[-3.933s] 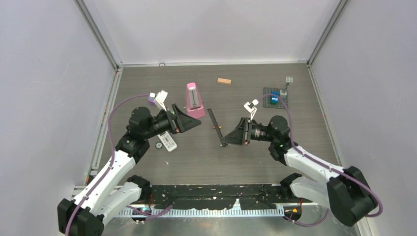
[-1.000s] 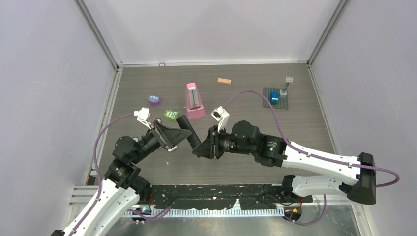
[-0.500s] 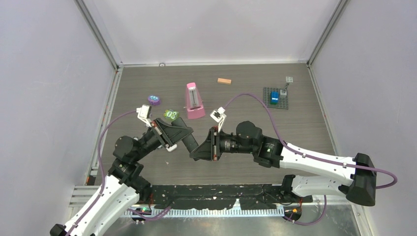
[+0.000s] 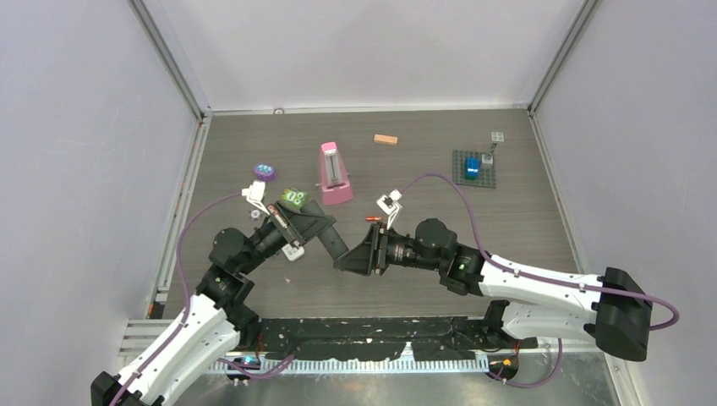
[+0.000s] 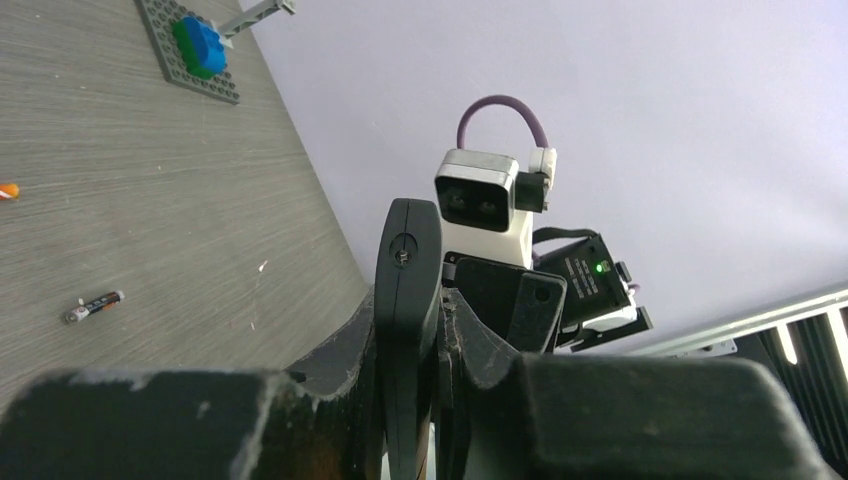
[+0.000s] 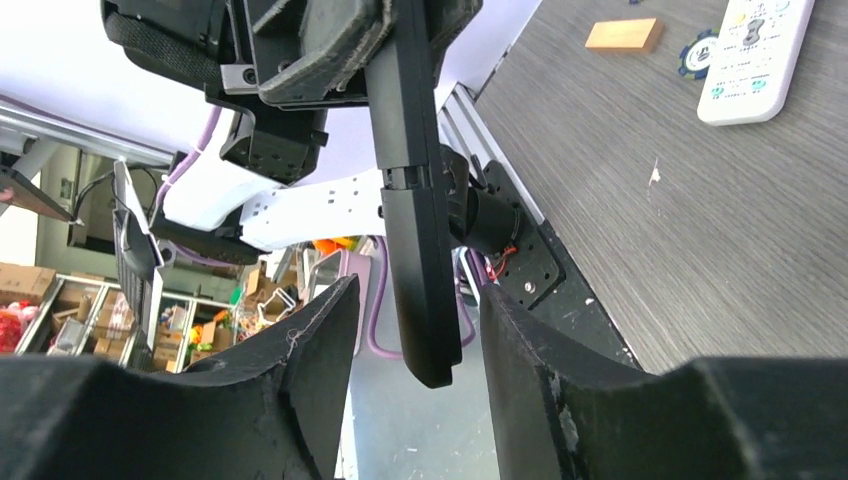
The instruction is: Load the batteries into the remote control
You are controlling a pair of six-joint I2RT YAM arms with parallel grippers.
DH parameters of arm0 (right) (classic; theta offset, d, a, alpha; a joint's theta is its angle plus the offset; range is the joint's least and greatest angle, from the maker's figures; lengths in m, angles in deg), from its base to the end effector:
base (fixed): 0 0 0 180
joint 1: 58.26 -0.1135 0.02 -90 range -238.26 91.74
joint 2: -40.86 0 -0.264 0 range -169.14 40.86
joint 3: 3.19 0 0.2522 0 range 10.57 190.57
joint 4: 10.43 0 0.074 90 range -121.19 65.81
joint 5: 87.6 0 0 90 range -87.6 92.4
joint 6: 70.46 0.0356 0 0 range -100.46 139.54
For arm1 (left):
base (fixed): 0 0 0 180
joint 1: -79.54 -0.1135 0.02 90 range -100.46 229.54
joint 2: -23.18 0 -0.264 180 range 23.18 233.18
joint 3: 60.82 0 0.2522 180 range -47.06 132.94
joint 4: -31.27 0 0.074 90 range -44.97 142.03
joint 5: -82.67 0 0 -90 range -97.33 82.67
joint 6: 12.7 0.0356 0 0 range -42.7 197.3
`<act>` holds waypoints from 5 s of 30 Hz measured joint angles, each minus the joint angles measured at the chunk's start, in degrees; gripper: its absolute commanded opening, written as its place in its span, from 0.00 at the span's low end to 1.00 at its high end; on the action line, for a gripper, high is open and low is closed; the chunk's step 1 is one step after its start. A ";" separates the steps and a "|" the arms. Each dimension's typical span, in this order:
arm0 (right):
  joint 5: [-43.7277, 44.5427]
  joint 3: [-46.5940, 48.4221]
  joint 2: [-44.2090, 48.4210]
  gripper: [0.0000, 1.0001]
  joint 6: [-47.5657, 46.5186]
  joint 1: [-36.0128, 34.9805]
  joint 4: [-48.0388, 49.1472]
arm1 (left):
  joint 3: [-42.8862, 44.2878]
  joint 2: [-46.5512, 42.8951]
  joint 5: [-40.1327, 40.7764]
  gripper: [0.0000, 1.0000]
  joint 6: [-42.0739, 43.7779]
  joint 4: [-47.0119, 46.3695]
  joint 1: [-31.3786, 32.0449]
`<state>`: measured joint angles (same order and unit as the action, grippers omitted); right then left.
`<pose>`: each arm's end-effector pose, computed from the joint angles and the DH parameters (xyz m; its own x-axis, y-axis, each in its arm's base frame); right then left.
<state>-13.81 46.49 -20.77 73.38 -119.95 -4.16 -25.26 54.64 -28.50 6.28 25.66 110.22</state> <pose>0.1093 0.2239 0.2829 -0.8166 0.1188 -0.5648 -0.5387 0.1947 0.8197 0.1242 -0.0886 0.2874 -0.6923 -0.6146 -0.3782 0.3915 0.1204 -0.9123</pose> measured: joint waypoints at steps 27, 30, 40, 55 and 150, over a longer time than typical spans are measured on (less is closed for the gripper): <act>11.02 -9.94 -0.17 0.40 18.56 0.70 10.56 | 0.11 0.31 7.45 0.00 7.02 5.57 -0.02; 10.99 -10.34 -1.11 0.32 20.26 0.70 12.02 | 0.79 -0.48 8.24 0.00 8.17 6.84 -0.02; 10.99 -10.36 -2.03 0.12 22.64 0.68 15.65 | 0.90 -1.38 10.69 0.00 10.34 9.20 -0.22; 13.03 -10.36 -1.01 0.05 18.14 0.92 16.57 | 1.42 -0.15 12.59 0.00 16.00 13.70 -0.20; 12.22 19.78 -33.68 0.57 -59.08 14.53 -41.09 | 3.74 -1.40 -10.36 0.00 35.30 20.59 -0.20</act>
<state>-1.59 66.27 -54.45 14.30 -105.41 -45.25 -21.52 53.24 -38.86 41.57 46.25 110.02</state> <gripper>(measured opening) 0.573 0.186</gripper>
